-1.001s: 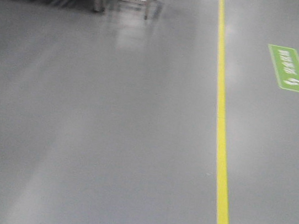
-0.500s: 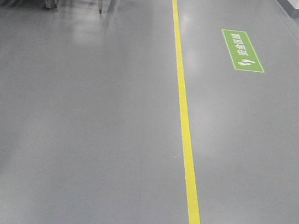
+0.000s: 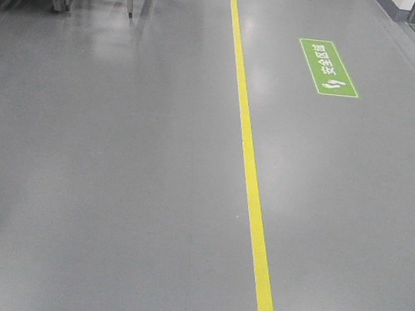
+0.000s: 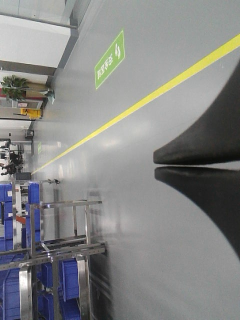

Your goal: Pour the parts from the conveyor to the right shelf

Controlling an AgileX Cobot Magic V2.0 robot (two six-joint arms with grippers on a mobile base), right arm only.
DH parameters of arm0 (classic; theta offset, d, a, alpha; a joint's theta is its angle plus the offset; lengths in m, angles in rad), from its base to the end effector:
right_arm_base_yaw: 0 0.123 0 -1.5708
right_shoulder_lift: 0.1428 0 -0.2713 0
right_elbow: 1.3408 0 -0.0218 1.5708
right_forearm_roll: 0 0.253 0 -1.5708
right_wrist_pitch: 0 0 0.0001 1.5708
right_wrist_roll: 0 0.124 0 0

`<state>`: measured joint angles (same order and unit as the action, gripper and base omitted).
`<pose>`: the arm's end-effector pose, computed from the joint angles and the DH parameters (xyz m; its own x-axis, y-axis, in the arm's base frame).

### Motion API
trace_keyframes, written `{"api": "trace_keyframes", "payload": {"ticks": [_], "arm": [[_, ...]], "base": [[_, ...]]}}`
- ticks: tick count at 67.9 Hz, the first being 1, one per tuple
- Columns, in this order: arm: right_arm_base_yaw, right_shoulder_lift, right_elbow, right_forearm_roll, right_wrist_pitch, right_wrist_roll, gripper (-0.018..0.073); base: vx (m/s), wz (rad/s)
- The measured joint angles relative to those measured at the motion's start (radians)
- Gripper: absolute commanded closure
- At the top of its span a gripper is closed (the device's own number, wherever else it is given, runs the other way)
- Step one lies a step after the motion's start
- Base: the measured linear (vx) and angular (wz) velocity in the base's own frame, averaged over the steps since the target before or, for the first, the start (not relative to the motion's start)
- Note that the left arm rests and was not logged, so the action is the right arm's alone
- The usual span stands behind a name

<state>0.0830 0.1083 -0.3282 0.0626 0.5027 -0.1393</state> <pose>0.0927 0.0115 0.2636 -0.1827 -0.0998 -0.9781 -0.1282 0.9888 -0.0769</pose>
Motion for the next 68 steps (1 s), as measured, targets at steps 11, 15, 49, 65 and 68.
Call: {"api": "trace_keyframes", "payload": {"ticks": [11,15,49,65,68], "arm": [[0.000,0.000,0.000,0.000,0.000,0.000,0.0565],[0.000,0.000,0.000,0.000,0.000,0.000,0.0565],[0.000,0.000,0.000,0.000,0.000,0.000,0.0565],[0.000,0.000,0.000,0.000,0.000,0.000,0.0565],[0.000,0.000,0.000,0.000,0.000,0.000,0.0565]], "base": [[0.02,-0.04],[0.04,-0.01],[0.07,-0.04],[0.13,-0.14],[0.16,-0.12]]}}
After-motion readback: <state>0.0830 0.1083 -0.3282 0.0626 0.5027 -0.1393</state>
